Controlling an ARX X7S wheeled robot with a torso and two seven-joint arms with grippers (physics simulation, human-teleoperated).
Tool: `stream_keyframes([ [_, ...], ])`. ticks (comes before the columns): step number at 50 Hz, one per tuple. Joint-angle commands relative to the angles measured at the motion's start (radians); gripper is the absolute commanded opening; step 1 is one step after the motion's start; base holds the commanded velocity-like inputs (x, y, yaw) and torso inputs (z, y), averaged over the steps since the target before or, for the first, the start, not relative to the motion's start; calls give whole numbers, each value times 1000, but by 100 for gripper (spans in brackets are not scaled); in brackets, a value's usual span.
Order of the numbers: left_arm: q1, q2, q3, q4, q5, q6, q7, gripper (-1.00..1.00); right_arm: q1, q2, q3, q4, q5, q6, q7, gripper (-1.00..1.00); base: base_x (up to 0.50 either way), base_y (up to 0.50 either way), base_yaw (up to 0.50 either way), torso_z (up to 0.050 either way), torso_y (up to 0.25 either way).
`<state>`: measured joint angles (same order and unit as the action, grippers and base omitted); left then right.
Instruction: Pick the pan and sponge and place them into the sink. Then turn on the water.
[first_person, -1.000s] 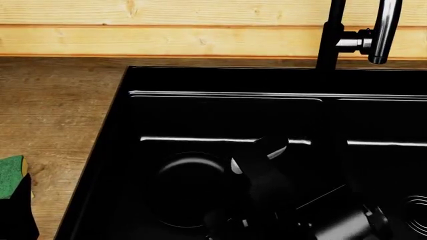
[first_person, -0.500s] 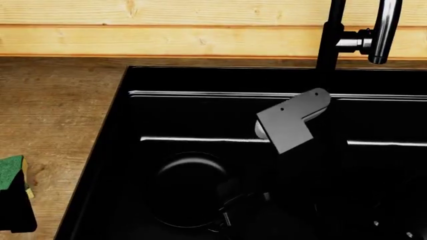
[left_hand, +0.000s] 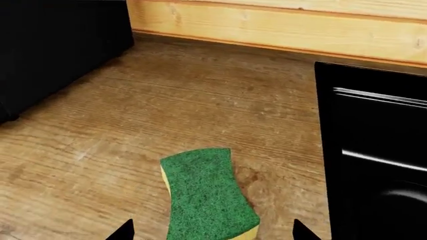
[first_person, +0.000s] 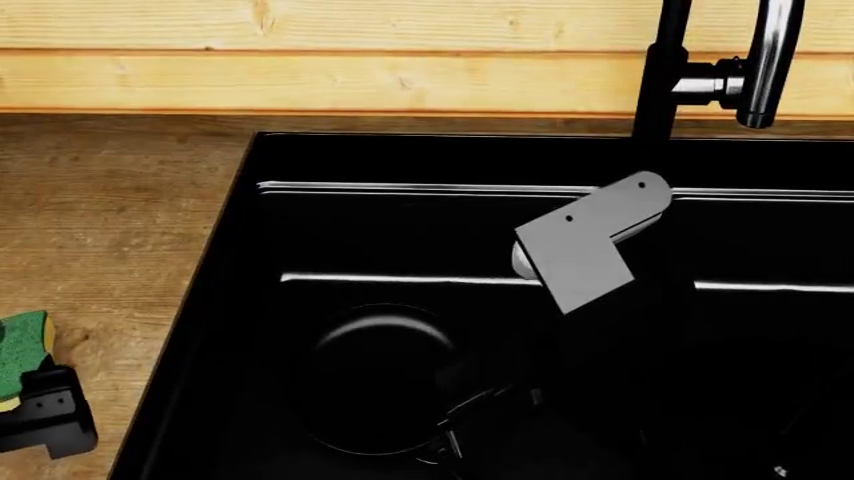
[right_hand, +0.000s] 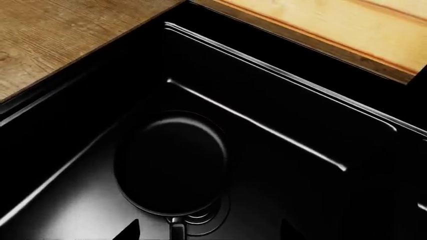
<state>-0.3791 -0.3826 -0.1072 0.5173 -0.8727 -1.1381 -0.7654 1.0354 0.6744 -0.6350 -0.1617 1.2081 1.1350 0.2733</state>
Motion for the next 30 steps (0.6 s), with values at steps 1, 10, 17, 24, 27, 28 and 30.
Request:
stream_keyframes([
  [1, -46, 31, 33, -66, 29, 4, -32, 100, -11, -3, -6, 5, -10, -17, -6, 100, 0, 0, 0, 0, 0],
  [10, -60, 38, 43, -118, 55, 43, -23, 100, -19, -4, -10, 6, -9, -23, -10, 100, 0, 0, 0, 0, 0],
  [17, -69, 42, 64, -162, 78, 63, -14, 100, -24, 0, -9, 2, -4, -25, -5, 100, 0, 0, 0, 0, 0],
  [24, -63, 47, 68, -202, 93, 90, -5, 100, -26, 1, -8, 0, -1, -27, -5, 100, 0, 0, 0, 0, 0],
  [27, -56, 45, 70, -215, 98, 102, 4, 100, -30, 2, -8, 0, -2, -30, -4, 100, 0, 0, 0, 0, 0],
  [28, -56, 45, 74, -221, 102, 105, 4, 100, -32, 1, -9, 0, -2, -32, -5, 100, 0, 0, 0, 0, 0],
  [30, -58, 45, 78, -229, 105, 109, 8, 100, -33, 0, -10, 1, -3, -33, -5, 100, 0, 0, 0, 0, 0],
])
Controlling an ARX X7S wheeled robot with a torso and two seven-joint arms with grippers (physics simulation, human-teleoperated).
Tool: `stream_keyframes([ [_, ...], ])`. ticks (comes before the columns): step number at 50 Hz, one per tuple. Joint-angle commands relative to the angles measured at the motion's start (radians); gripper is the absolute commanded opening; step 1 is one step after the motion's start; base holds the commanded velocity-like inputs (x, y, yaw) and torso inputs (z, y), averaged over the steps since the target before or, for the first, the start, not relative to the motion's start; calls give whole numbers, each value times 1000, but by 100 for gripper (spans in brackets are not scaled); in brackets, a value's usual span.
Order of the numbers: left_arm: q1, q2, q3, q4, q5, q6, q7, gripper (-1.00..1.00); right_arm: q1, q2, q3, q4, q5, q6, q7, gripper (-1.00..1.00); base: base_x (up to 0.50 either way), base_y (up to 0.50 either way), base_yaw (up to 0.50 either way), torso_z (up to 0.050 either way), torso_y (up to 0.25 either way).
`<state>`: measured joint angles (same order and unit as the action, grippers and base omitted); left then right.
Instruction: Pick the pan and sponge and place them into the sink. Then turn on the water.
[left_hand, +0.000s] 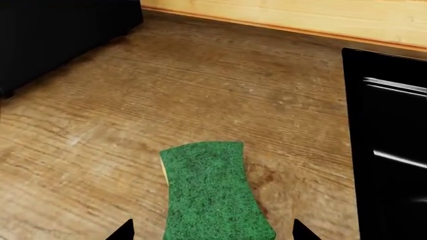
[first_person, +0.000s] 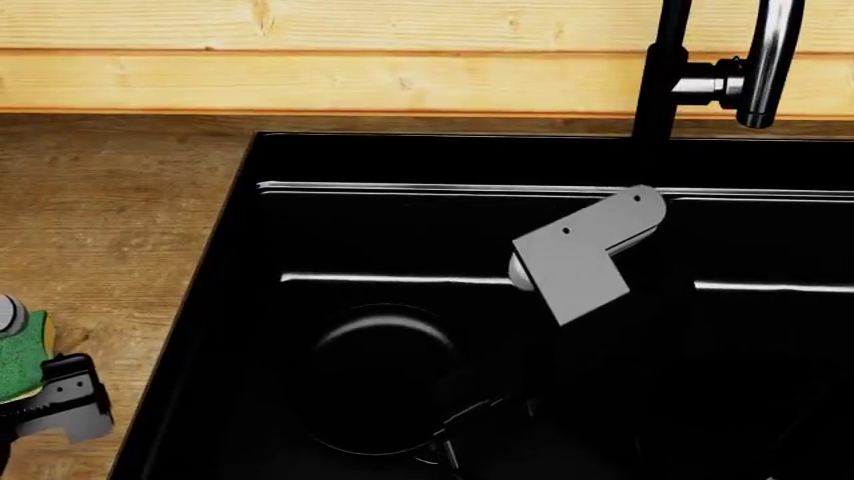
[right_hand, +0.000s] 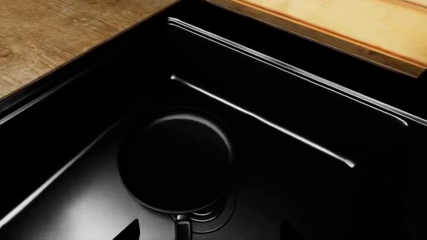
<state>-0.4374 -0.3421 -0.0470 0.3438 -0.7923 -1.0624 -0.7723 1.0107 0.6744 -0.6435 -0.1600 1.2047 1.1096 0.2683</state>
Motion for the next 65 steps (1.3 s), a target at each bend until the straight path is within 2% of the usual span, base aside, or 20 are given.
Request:
stream_keyframes([
  [1, -2, 7, 25, -66, 30, 37, 17, 100, -10, -1, -3, 0, -2, -10, -1, 100, 0, 0, 0, 0, 0],
  [13, 11, 3, 29, -78, 34, 55, 25, 100, -20, 0, -7, -1, 0, -16, 0, 100, 0, 0, 0, 0, 0],
  [14, 11, 3, 31, -75, 38, 55, 21, -100, -20, 1, -6, -2, 1, -16, 3, 100, 0, 0, 0, 0, 0],
  [28, 7, -3, 45, -25, 27, 34, 1, -100, -20, 10, 4, -12, 13, -17, 17, 100, 0, 0, 0, 0, 0],
  [34, -8, -44, 110, 26, 35, 51, 69, -100, -27, 38, 64, -48, 61, -24, 88, 100, 0, 0, 0, 0, 0],
  [35, -15, -54, 113, 43, 11, 54, 109, -100, -40, 50, 81, -61, 67, -36, 108, 100, 0, 0, 0, 0, 0],
  [39, -49, -57, 105, 64, -34, 19, 120, -100, -66, 80, 116, -96, 101, -45, 152, 100, 0, 0, 0, 0, 0],
  [51, -266, -27, 235, -22, -71, -63, 224, -100, -126, 180, 241, -212, 235, -76, 284, 100, 0, 0, 0, 0, 0],
  [59, -426, 41, 352, -183, -50, -81, 318, -100, -149, 266, 329, -268, 330, -102, 352, 100, 0, 0, 0, 0, 1],
  [65, -524, 101, 435, -322, -58, -93, 431, -100, -199, 318, 383, -308, 387, -133, 389, 100, 0, 0, 0, 0, 0],
])
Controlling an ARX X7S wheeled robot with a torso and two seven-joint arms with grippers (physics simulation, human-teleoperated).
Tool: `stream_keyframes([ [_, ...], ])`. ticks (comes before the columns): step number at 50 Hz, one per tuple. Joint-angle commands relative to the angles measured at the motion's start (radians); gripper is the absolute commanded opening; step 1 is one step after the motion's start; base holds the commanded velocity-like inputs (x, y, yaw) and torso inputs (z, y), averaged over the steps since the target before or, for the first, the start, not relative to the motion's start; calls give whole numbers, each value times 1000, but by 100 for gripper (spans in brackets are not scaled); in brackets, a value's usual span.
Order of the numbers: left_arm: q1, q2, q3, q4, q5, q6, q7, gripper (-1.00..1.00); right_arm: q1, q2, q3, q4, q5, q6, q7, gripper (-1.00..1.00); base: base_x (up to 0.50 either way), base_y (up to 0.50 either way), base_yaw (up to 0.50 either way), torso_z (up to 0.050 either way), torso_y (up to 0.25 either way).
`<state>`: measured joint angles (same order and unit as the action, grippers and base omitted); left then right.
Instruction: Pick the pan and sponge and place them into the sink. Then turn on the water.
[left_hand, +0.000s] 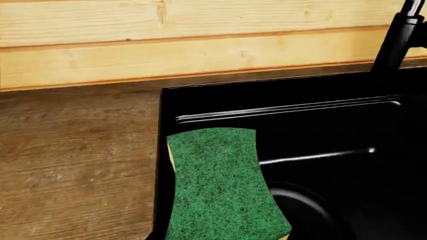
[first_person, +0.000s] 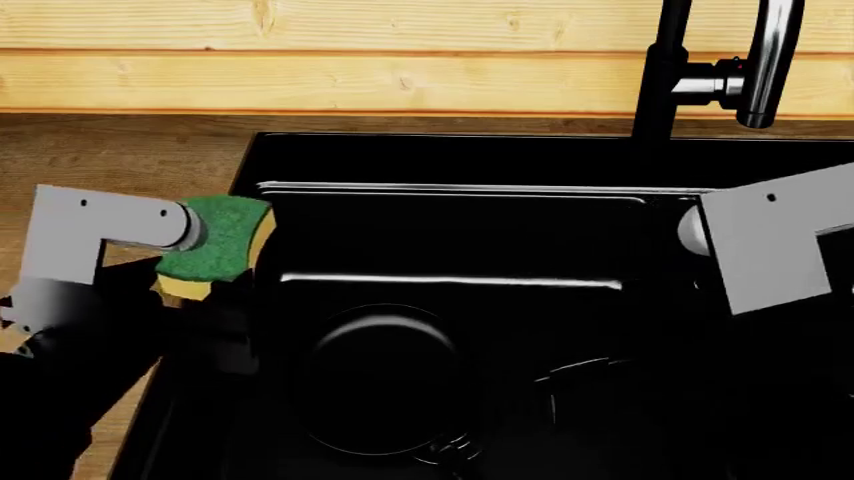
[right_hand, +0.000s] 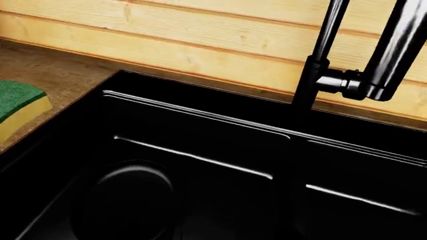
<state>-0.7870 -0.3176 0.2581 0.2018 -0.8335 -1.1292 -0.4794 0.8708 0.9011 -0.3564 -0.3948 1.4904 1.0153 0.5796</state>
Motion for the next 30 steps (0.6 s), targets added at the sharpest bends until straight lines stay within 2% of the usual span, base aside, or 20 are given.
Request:
stream_keyframes([
  [1, -193, 86, 167, -197, -4, -19, 167, -100, -67, 101, 104, -81, 106, -44, 82, 100, 0, 0, 0, 0, 0],
  [9, -258, 184, 203, -392, 4, 2, 216, -100, -104, 138, 140, -116, 136, -68, 102, 100, 0, 0, 0, 0, 0],
  [13, -296, 214, 266, -515, 43, 26, 259, -100, -112, 170, 166, -147, 180, -76, 130, 100, 0, 0, 0, 0, 0],
  [25, -296, 269, 297, -679, 69, 90, 278, -100, -232, 202, 222, -196, 181, -133, 128, 100, 0, 0, 0, 0, 0],
  [30, -299, 275, 360, -690, 95, 94, 288, -100, -243, 200, 226, -198, 175, -141, 123, 100, 0, 0, 0, 0, 0],
])
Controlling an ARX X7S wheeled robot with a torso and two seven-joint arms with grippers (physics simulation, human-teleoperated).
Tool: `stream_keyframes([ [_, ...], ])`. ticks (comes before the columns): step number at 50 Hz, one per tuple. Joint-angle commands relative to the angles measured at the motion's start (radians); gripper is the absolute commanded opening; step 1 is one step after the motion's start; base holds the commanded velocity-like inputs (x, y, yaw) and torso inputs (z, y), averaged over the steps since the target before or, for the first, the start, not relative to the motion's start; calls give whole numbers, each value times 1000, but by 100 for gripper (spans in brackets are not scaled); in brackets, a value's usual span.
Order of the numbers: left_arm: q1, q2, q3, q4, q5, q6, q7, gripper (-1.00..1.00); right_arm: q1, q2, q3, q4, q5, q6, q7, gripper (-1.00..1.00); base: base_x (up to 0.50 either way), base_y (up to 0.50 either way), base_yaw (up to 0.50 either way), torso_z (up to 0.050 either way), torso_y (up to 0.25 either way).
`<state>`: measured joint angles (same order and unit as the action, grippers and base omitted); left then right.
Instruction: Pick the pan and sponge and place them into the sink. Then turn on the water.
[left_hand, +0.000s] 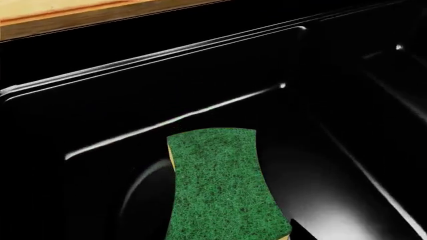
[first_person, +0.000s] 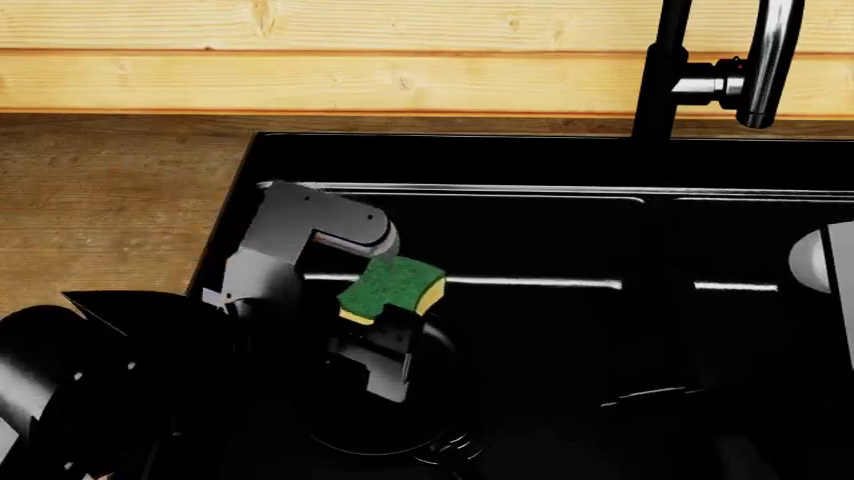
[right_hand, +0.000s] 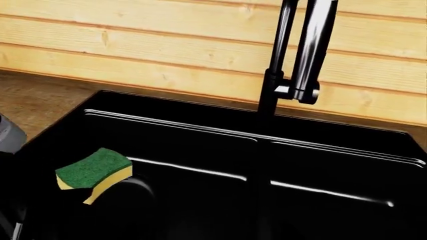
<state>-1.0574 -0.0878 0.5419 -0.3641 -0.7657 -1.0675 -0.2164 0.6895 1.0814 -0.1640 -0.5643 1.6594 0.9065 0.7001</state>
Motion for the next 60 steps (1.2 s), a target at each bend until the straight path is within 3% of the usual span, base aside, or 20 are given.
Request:
stream_keyframes([
  [1, -26, 51, 86, -139, 32, 37, 26, -100, -68, 17, 35, -28, 0, -35, -2, 100, 0, 0, 0, 0, 0],
  [7, -14, 65, 130, -204, 45, 52, 32, -100, -105, 25, 51, -35, -9, -52, -11, 100, 0, 0, 0, 0, 0],
  [17, 38, 43, 156, -105, 19, 22, -24, -100, -200, 16, 81, -50, -49, -96, -38, 100, 0, 0, 0, 0, 0],
  [32, 51, 37, 182, -92, 9, 27, -53, -100, -199, -2, 67, -39, -66, -94, -54, 100, 0, 0, 0, 0, 0],
  [33, 46, 41, 183, -100, 8, 27, -52, 100, -197, -1, 67, -38, -64, -94, -52, 100, 0, 0, 0, 0, 0],
  [49, 23, 42, 176, -114, -27, 33, -76, 100, -189, -7, 60, -34, -64, -91, -51, 100, 0, 0, 0, 0, 1],
  [60, -24, -7, 84, 61, -112, -38, -170, 100, -177, -25, 47, -18, -87, -90, -57, 100, 0, 0, 0, 0, 0],
])
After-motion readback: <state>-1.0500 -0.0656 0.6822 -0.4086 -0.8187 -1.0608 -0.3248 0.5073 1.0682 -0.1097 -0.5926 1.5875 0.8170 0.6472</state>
